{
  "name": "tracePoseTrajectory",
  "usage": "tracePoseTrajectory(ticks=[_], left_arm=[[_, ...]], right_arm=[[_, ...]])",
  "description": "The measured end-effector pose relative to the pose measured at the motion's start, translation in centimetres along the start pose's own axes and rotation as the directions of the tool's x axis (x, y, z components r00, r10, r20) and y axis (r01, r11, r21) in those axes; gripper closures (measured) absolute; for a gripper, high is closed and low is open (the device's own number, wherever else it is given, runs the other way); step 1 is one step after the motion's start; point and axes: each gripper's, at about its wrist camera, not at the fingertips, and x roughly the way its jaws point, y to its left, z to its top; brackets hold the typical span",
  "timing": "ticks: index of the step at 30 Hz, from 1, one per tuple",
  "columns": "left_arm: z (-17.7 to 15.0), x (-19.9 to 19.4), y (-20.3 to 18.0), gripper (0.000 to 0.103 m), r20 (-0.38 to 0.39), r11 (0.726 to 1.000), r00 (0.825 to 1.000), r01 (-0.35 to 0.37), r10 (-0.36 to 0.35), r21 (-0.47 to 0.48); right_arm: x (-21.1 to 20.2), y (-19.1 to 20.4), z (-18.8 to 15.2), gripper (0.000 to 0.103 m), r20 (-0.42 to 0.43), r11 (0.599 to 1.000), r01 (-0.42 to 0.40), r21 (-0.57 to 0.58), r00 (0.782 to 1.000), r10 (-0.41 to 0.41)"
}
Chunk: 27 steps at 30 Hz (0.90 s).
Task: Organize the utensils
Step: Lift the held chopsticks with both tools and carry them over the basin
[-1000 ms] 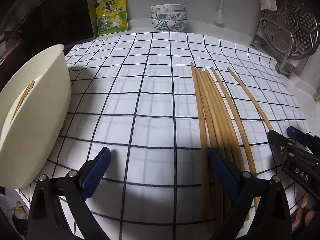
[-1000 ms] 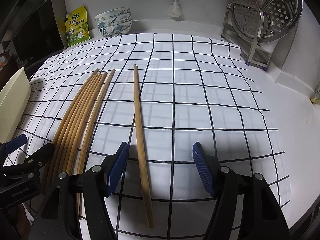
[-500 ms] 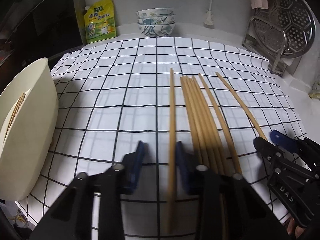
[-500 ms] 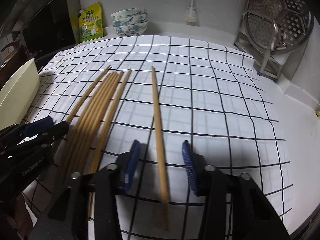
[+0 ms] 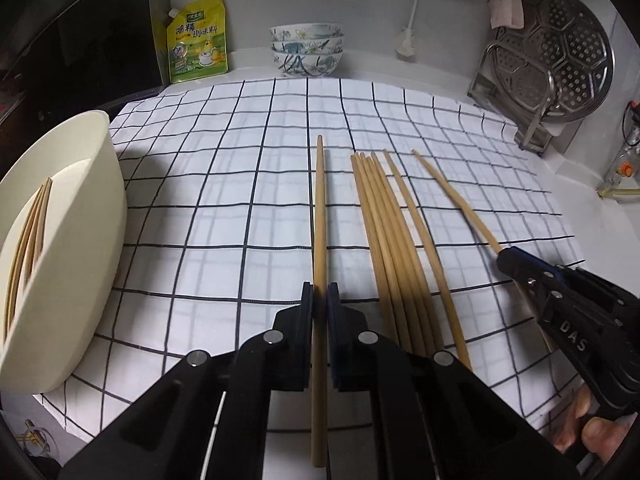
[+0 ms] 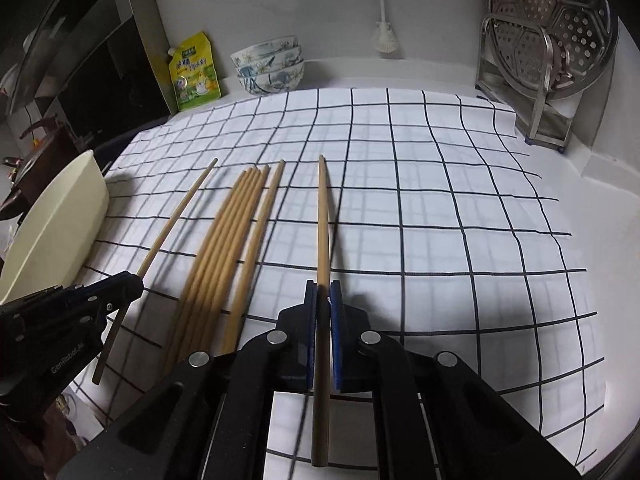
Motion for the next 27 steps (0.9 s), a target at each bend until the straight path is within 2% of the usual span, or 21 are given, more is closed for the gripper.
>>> tracePoseTrajectory(ticks=[7, 15, 21, 27], left_arm=[[1.4, -4.0, 2.3, 0.096, 0.081, 1.0, 0.997, 0.017, -0.016, -0.012], [2.4, -9.4, 7.2, 0.096, 0.186, 0.998, 0.983, 0.012, -0.001, -0.056], [1.7, -11.6, 12.8, 0.096, 0.204, 0.991, 0.974, -0.072, 0.095, -0.113], [0.8, -11.6, 19.4, 0.095, 0.153, 0.967, 0.967, -0.175, 0.205, -0.188]], right_arm=[[-2.4, 3.1, 0.9, 0.097, 0.066, 0.999, -0.037, -0.01, 0.997, 0.038], [-4.8, 8.5, 3.4, 0.097, 0.138, 0.995, -0.074, -0.069, 0.987, 0.083], [-5.2, 15.4, 5.5, 0.097, 0.156, 0.971, -0.165, -0.174, 0.969, 0.192], [-2.1, 22.8, 6.1, 0.097, 0.088, 0.93, -0.262, -0.257, 0.952, 0.293]])
